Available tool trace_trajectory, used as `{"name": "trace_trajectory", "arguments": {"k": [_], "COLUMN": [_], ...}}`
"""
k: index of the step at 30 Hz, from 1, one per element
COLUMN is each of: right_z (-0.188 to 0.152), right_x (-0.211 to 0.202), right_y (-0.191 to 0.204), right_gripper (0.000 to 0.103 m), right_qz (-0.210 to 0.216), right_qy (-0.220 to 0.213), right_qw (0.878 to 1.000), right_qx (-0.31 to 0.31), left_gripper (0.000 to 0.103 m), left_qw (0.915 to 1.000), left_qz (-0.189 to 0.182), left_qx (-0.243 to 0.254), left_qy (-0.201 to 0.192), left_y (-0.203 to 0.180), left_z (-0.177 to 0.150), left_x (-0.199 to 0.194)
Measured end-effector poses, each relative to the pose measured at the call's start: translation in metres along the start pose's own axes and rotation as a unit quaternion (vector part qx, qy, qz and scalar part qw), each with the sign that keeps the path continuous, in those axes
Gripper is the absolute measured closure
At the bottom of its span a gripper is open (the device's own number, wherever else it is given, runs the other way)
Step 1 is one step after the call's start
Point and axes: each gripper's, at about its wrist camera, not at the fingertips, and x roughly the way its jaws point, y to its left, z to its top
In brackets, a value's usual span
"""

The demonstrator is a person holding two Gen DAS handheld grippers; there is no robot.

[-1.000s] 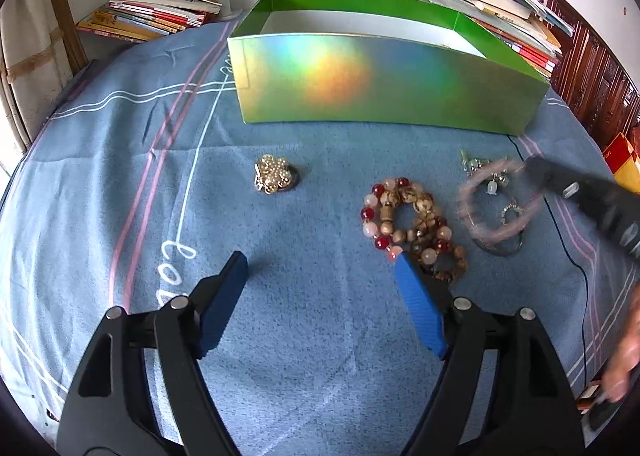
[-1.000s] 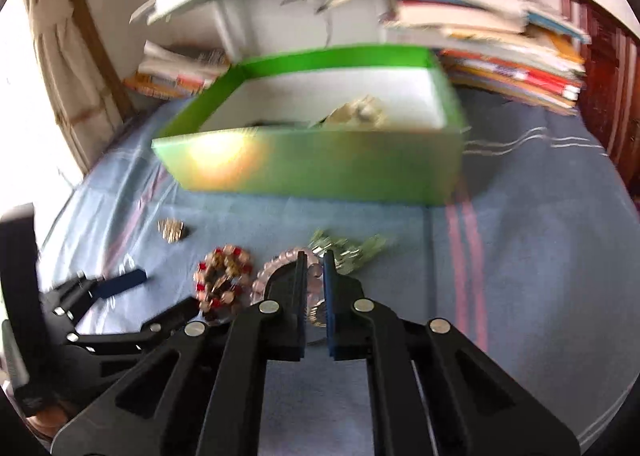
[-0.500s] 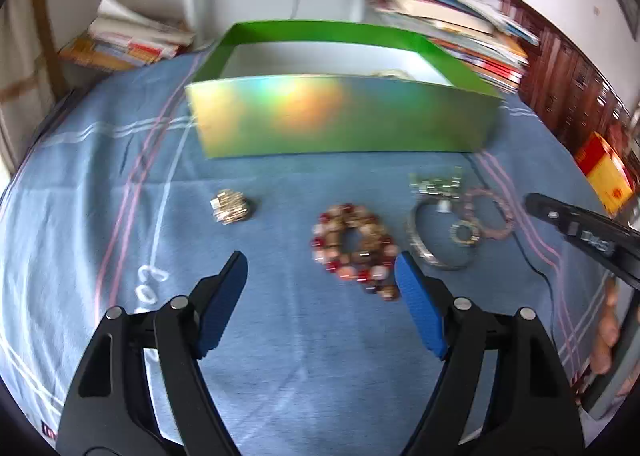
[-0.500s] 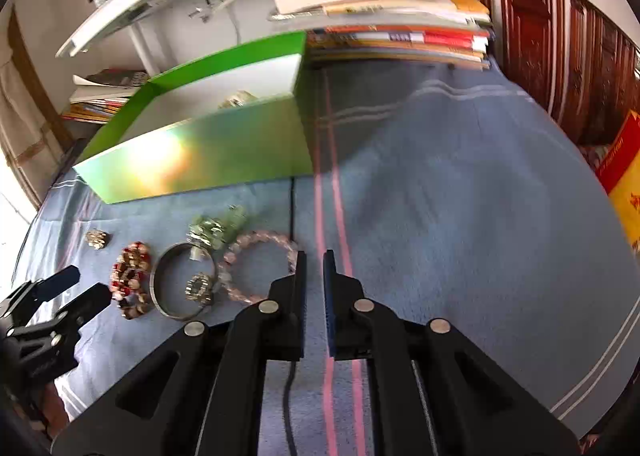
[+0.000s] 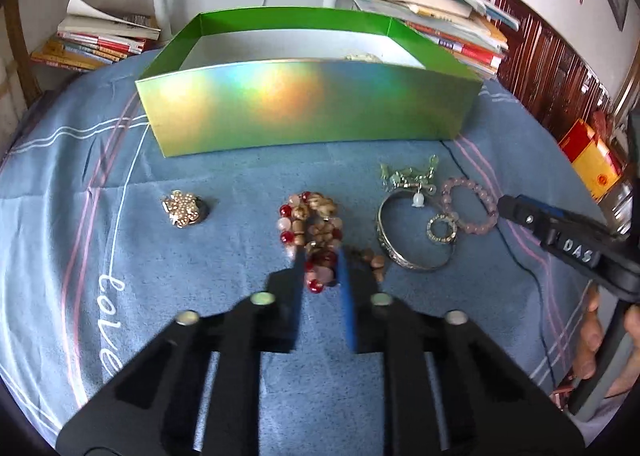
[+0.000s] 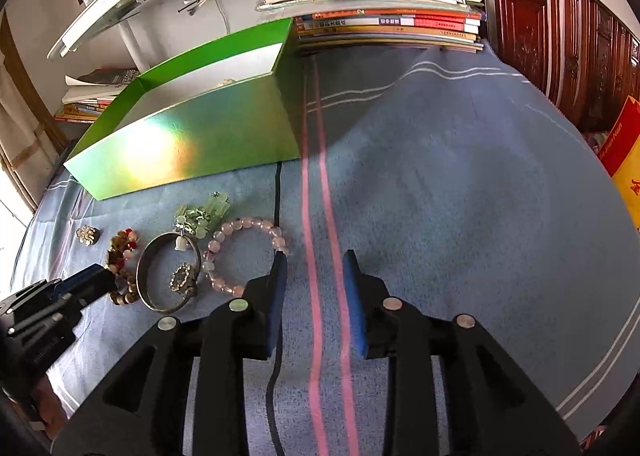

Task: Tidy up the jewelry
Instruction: 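Grasp the red-and-white bead bracelet with the left tool while the right tool grasps the pink bead bracelet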

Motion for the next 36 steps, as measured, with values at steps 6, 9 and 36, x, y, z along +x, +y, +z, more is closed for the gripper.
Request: {"name": "trace_trajectory", "arguments": {"k": [6, 9, 36], "right_z": [0.000, -0.001, -0.003], "right_x": [0.000, 0.000, -0.002], "right_y": [0.001, 0.001, 0.006], "right_gripper": [0.074, 0.072, 0.052], "right_qz": [-0.001, -0.001, -0.010], "right_qy": [0.000, 0.000, -0.007], "right_qw": [1.000, 1.000, 1.000], "right_qx": [-0.003, -0.003, -0.014], "left_gripper": [0.093, 0.093, 0.070], "left_qw": [0.9998, 0.9993, 0.9965], "left_qz": [0.001, 0.002, 0.080], "left_qx": [-0.012, -0.019, -0.021], "left_qy": [-0.018, -0.031, 0.010], "left_y": [0.009, 0.015, 0.038], "left_z": [0.003, 0.005, -0.008], "left_x": [-0.018, -0.030, -0.009]}}
